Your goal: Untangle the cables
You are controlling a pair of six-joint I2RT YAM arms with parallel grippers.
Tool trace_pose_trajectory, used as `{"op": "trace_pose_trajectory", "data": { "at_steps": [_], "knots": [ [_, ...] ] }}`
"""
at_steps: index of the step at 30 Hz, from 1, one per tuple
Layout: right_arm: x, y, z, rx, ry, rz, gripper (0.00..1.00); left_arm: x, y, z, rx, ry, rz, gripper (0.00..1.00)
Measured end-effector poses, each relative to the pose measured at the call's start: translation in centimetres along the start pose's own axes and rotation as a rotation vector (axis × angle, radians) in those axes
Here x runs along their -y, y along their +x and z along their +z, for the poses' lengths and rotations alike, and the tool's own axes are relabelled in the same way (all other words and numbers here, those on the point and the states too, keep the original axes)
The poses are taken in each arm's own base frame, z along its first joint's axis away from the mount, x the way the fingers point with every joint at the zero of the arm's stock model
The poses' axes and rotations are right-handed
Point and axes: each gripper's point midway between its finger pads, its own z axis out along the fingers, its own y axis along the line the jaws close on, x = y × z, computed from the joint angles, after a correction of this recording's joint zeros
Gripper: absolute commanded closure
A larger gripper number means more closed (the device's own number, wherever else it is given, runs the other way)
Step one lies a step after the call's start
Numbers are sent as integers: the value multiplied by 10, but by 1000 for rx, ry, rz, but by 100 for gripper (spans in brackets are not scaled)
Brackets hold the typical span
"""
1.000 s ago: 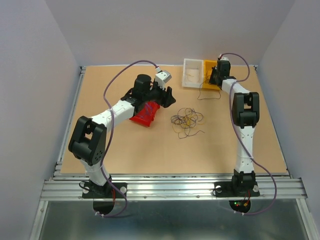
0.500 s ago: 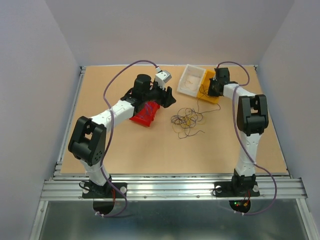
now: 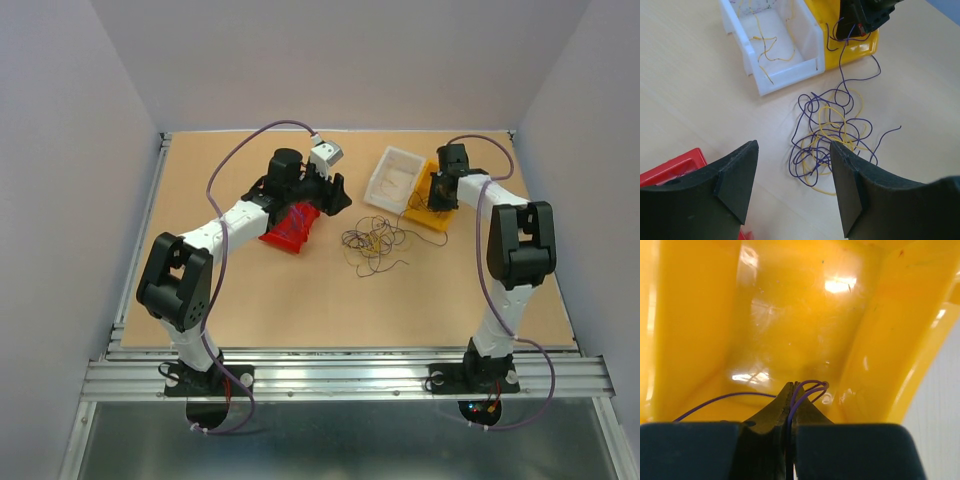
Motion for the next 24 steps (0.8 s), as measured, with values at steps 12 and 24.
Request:
{"op": "trace_pose_trajectory", "data": {
  "at_steps": [12,24],
  "knots": [
    [2,-64,2,147,81,99,94,-2,0,0,0,-13,3,30],
    [15,-59,37,109,124,157,48,-4,2,1,-4,-20,5,30]
  ]
}}
